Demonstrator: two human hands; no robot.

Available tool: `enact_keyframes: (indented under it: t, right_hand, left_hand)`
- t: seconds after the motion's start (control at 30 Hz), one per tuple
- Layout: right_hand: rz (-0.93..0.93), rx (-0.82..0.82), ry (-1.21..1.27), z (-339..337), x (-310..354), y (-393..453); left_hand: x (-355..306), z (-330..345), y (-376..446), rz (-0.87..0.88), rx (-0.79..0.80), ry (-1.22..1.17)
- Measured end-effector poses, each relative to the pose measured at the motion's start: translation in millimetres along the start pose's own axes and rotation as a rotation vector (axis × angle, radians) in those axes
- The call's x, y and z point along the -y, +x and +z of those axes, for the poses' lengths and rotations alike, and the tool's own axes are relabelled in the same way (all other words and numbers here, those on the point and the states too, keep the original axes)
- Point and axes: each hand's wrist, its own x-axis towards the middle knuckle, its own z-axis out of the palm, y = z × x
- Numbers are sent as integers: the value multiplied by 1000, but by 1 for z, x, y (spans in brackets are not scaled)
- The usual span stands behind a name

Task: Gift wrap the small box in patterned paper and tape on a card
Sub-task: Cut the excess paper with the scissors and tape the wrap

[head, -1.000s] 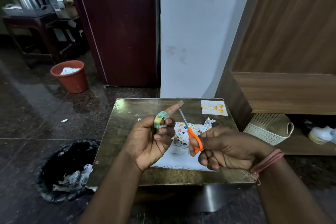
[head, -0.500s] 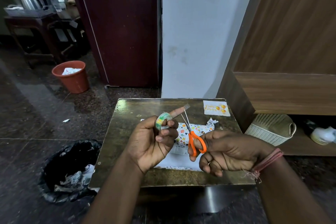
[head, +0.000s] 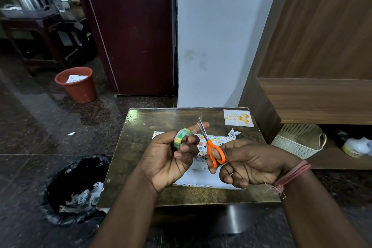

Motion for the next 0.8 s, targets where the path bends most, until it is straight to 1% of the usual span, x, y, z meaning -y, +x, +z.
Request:
enact_keyframes:
  t: [0.13, 0.27, 0.5, 0.8]
  right_hand:
    - [16, -8, -19, -2, 0, -3]
    - [38, -20, -36, -2, 1, -4]
    - [75, -85, -74, 0, 1, -3]
    - [68, -57, -55, 0, 1, -1]
  left_hand:
    - [-3, 0, -2, -5, 1, -16]
    - [-5, -1, -3, -31, 37, -42]
    - [-5, 0, -4, -17, 16, -7]
    - [-6, 1, -5, -10, 13, 20]
